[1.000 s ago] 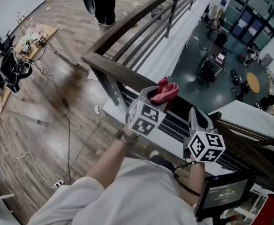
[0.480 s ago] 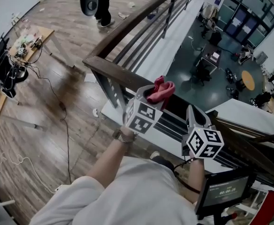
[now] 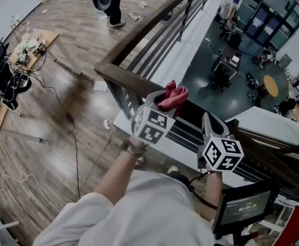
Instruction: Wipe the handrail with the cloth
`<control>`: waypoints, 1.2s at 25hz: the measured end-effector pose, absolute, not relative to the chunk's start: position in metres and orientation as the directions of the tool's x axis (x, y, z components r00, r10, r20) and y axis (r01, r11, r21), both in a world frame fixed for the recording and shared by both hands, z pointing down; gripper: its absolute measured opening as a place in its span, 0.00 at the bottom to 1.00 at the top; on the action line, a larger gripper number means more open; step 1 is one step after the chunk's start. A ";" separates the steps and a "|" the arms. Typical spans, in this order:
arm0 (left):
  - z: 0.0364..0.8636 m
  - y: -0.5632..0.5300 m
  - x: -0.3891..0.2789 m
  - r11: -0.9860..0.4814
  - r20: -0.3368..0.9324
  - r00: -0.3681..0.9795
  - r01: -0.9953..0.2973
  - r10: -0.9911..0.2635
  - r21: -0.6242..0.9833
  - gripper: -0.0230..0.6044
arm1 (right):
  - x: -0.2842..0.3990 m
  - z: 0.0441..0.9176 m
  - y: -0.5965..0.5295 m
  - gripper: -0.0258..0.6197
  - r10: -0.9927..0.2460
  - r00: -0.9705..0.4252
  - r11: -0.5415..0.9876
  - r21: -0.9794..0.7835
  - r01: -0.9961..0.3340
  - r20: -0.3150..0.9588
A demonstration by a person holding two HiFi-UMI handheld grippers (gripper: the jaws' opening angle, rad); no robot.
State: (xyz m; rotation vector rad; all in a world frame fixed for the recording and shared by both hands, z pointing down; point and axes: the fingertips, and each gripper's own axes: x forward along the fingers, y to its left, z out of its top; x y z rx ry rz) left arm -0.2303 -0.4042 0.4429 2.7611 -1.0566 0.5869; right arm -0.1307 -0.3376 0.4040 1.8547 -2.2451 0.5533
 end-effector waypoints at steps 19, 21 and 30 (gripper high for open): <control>0.436 -0.431 -0.278 -0.727 0.399 0.659 -0.686 -0.637 -0.028 0.29 | -0.148 0.406 -0.349 0.04 -0.899 -0.191 0.136 -0.162 -0.977 0.394; 0.435 -0.433 -0.282 -0.727 0.398 0.659 -0.686 -0.638 -0.031 0.29 | -0.146 0.407 -0.349 0.04 -0.898 -0.180 0.124 -0.161 -0.979 0.402; 0.440 -0.450 -0.314 -0.727 0.396 0.661 -0.687 -0.637 -0.023 0.29 | -0.165 0.415 -0.361 0.04 -0.898 -0.156 0.101 -0.153 -0.983 0.411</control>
